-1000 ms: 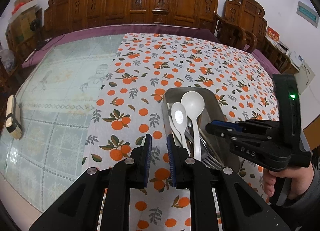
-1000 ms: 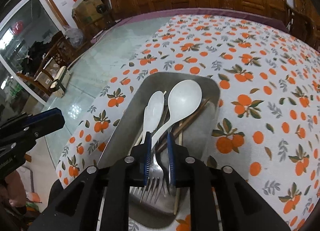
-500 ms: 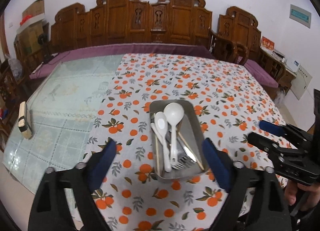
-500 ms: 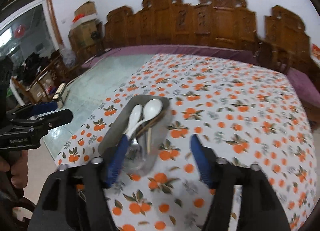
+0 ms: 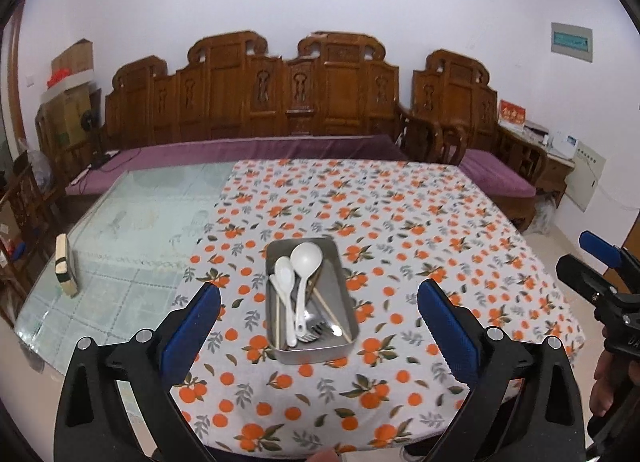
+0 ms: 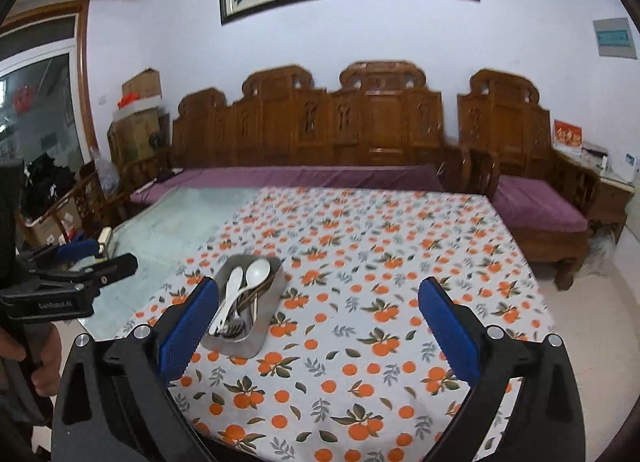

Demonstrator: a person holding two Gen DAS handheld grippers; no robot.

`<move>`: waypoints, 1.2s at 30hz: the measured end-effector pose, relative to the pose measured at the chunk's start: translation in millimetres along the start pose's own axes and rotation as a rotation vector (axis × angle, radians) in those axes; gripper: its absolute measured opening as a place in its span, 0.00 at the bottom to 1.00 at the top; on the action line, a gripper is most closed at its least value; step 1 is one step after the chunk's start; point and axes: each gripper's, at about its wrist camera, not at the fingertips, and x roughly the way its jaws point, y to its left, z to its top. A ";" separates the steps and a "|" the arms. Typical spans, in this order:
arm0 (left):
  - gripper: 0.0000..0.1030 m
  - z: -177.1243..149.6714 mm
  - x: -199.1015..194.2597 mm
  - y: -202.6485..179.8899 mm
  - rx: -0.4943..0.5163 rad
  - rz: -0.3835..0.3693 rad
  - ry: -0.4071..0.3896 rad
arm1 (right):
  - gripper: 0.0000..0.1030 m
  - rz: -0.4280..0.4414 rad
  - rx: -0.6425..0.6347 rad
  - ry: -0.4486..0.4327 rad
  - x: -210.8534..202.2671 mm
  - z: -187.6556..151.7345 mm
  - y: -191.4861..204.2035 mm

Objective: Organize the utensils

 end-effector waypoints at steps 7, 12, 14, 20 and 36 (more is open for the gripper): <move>0.92 2.4 -25.9 -16.3 0.023 0.004 -0.042 | 0.97 -0.038 0.000 -0.043 -23.7 6.2 -0.8; 0.92 2.0 -35.0 -20.2 0.032 0.003 -0.061 | 0.97 -0.044 0.011 -0.051 -27.5 6.4 -4.2; 0.92 1.8 -37.4 -20.8 0.032 0.002 -0.072 | 0.97 -0.045 0.012 -0.051 -28.2 5.9 -3.1; 0.92 1.6 -37.2 -20.7 0.022 0.002 -0.072 | 0.97 -0.047 0.018 -0.050 -29.4 6.5 -4.4; 0.92 2.2 -38.4 -20.4 0.015 0.006 -0.080 | 0.97 -0.048 0.016 -0.052 -29.7 6.1 -3.8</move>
